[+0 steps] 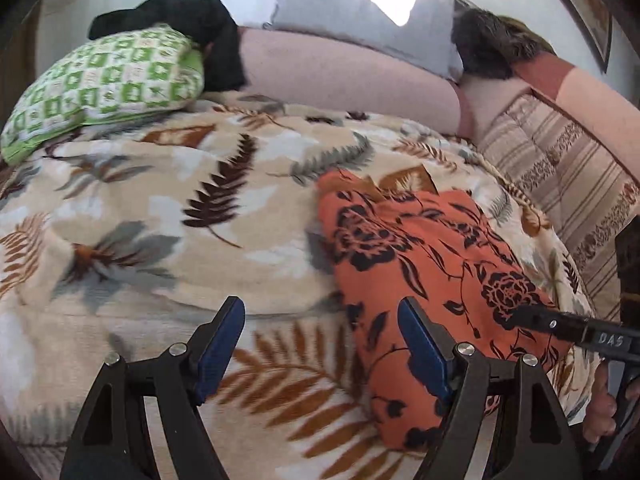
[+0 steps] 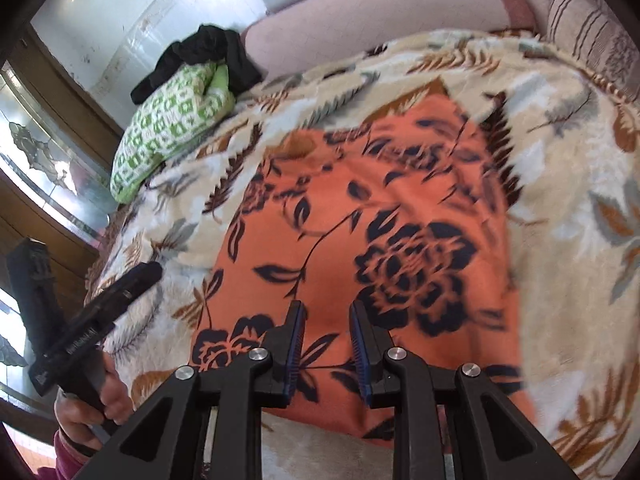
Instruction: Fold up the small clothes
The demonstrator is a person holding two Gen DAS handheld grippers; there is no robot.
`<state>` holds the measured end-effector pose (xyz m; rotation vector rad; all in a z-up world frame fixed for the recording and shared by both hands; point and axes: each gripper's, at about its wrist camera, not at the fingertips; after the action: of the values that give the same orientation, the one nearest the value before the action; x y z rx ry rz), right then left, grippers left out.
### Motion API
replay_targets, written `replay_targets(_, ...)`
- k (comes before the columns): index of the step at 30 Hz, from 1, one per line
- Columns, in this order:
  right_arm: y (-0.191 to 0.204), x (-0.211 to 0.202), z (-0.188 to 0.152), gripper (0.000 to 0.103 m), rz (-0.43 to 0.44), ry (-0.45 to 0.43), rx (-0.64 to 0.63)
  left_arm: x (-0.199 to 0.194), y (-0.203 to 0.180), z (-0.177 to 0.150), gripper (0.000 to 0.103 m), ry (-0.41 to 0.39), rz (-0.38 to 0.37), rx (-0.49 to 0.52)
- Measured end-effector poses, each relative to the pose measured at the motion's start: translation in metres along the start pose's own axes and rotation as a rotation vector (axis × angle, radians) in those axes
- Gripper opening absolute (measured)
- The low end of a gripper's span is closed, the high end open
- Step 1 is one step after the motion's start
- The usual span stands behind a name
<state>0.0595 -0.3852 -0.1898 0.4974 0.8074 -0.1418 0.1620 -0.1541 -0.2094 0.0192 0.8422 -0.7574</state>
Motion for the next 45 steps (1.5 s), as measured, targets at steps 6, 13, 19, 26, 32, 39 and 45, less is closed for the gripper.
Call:
replay_targets(6, -0.036, 0.017, 0.001, 0.026, 0.023, 0.065, 0.076, 0.046, -0.006, -0.006, 0.083, 0.140, -0.039, -0.041)
replay_targets(13, -0.056, -0.013, 0.033, 0.027, 0.058, -0.076, 0.171, 0.026, 0.018, 0.015, 0.083, 0.086, -0.131, -0.196)
replay_targets(19, -0.056, -0.009, 0.053, 0.053, 0.055, -0.125, 0.226, 0.044, 0.004, 0.037, 0.083, 0.100, -0.095, -0.197)
replay_targets(26, -0.099, 0.063, 0.071, 0.049, 0.032, 0.002, 0.372, 0.099, -0.001, 0.029, 0.092, 0.168, -0.034, -0.117)
replay_targets(32, -0.102, 0.025, 0.069, 0.052, 0.074, -0.076, 0.371, 0.068, 0.004, 0.038, 0.092, 0.157, -0.068, -0.104)
replay_targets(39, -0.113, 0.024, 0.050, 0.062, 0.092, 0.034, 0.393, 0.046, 0.015, 0.023, 0.092, 0.224, -0.276, -0.210)
replay_targets(45, -0.114, 0.040, 0.042, 0.064, 0.111, 0.112, 0.375, 0.061, 0.015, 0.015, 0.092, 0.278, -0.320, -0.255)
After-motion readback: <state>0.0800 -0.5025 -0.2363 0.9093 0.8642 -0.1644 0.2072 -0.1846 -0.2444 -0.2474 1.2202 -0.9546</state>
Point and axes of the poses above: each gripper's, at about its wrist camera, not at the fingertips, and x roughly the way its jaws point, y to its left, z to its top, and after that the axes turned 6 degrees about -z, right-handed
